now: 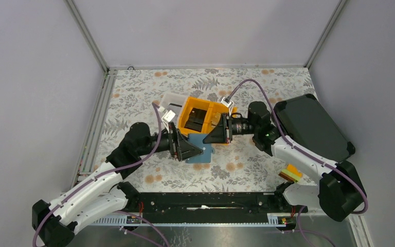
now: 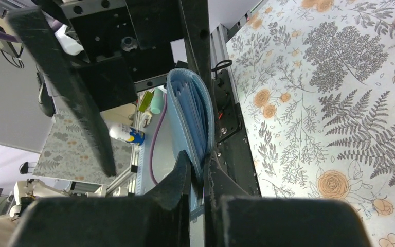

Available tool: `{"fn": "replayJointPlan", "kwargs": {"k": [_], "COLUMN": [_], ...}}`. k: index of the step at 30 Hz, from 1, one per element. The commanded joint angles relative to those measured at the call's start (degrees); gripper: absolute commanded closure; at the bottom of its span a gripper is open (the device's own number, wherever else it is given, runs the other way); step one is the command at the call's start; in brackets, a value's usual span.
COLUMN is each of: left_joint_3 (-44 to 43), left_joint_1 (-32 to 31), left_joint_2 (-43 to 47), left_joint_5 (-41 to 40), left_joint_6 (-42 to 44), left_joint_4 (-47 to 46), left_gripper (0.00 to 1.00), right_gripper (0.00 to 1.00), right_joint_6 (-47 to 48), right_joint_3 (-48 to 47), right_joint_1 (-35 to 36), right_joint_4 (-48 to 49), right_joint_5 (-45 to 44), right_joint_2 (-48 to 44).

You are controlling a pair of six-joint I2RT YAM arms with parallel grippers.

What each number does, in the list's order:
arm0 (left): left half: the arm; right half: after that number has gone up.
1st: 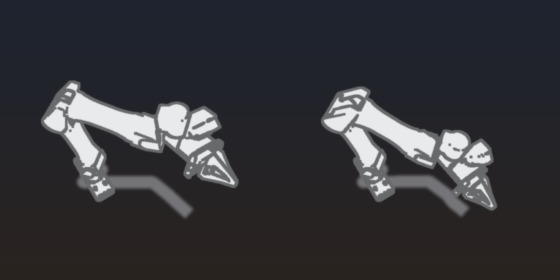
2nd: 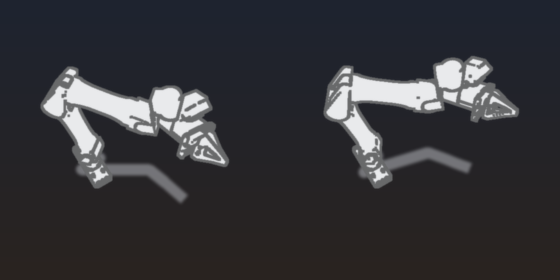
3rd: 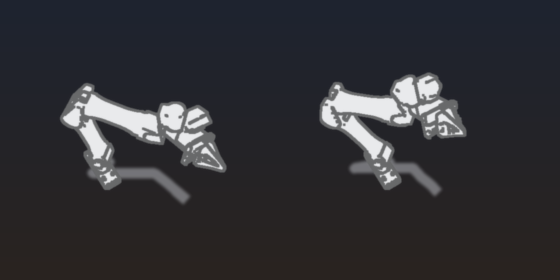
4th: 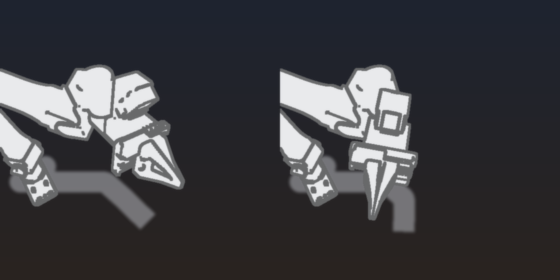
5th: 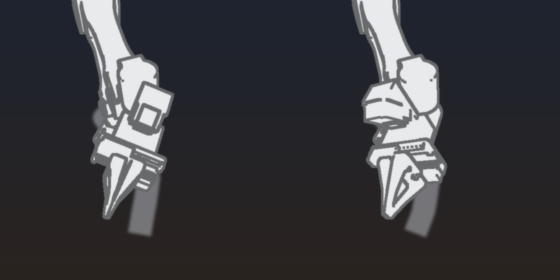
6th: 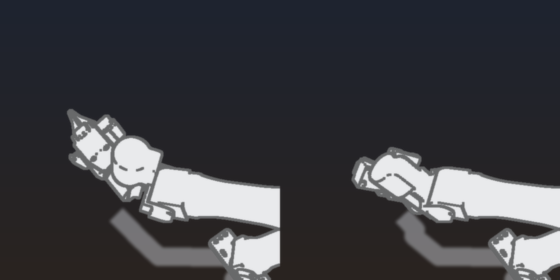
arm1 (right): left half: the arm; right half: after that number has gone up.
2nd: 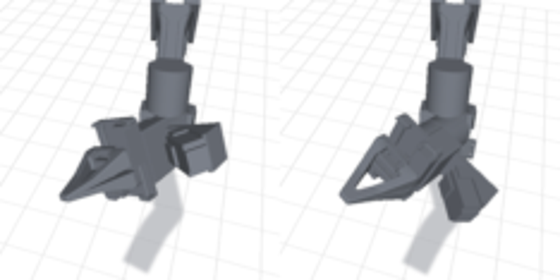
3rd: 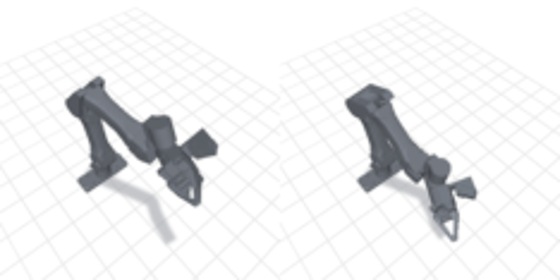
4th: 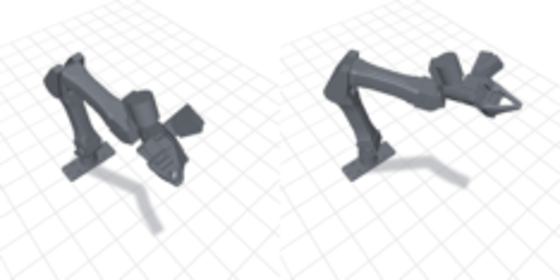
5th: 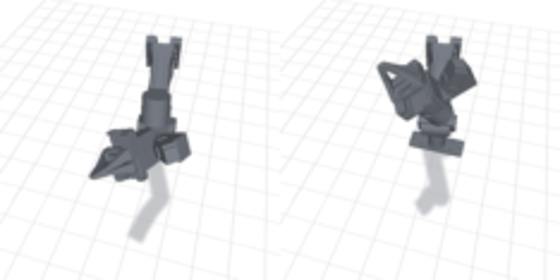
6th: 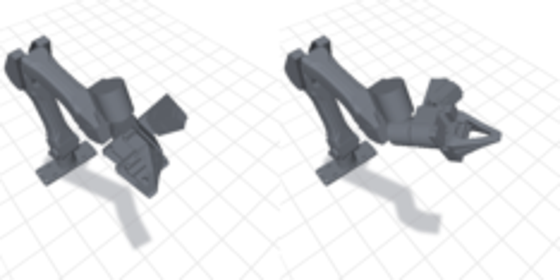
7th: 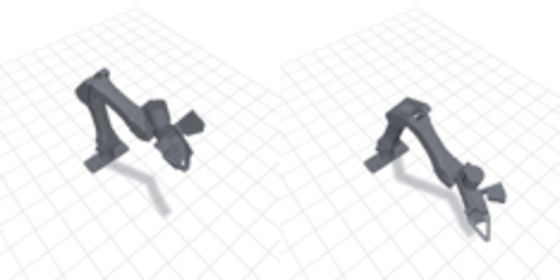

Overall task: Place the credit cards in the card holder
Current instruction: Close the card holder at the center of the board.

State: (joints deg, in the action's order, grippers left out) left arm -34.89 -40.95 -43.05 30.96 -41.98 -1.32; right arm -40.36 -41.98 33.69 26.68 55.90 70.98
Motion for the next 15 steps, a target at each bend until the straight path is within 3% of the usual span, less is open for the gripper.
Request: {"fn": "replayJointPlan", "kwargs": {"k": [1,4,7,12,14,15], "left_joint_3": [-2.52,-1.9,-1.15,-0.82,-1.36,-2.22], "left_joint_1": [0.3,0.3,0.28,0.28,0.31,0.26], "left_joint_2": [-3.6,-4.02,-3.44,-4.1,-4.98,-5.1], "left_joint_5": [9.0,8.66,8.68,8.49,7.87,6.16], "left_joint_6": [3.58,4.26,4.02,3.98,4.88,6.13], "left_joint_4": [1.8,2.48,2.37,2.39,3.43,5.54], "left_gripper": [0.2,0.39,0.43,0.83,1.0,1.0], "right_gripper": [1.0,1.0,1.0,1.0,0.82,0.68], "right_joint_6": [2.42,2.33,2.31,2.54,3.62,4.52], "right_joint_3": [-1.71,-2.04,-2.5,-3.43,-4.07,-4.37], "right_joint_1": [-0.14,-0.13,-0.12,-0.17,-0.14,-0.12], "right_joint_4": [-1.89,-1.88,-1.91,-2.55,-4.47,-6.26], "right_joint_5": [4.05,3.71,3.76,3.75,2.22,0.32], "right_joint_2": [-2.47,-2.56,-2.23,-1.46,-1.92,-2.49]}}
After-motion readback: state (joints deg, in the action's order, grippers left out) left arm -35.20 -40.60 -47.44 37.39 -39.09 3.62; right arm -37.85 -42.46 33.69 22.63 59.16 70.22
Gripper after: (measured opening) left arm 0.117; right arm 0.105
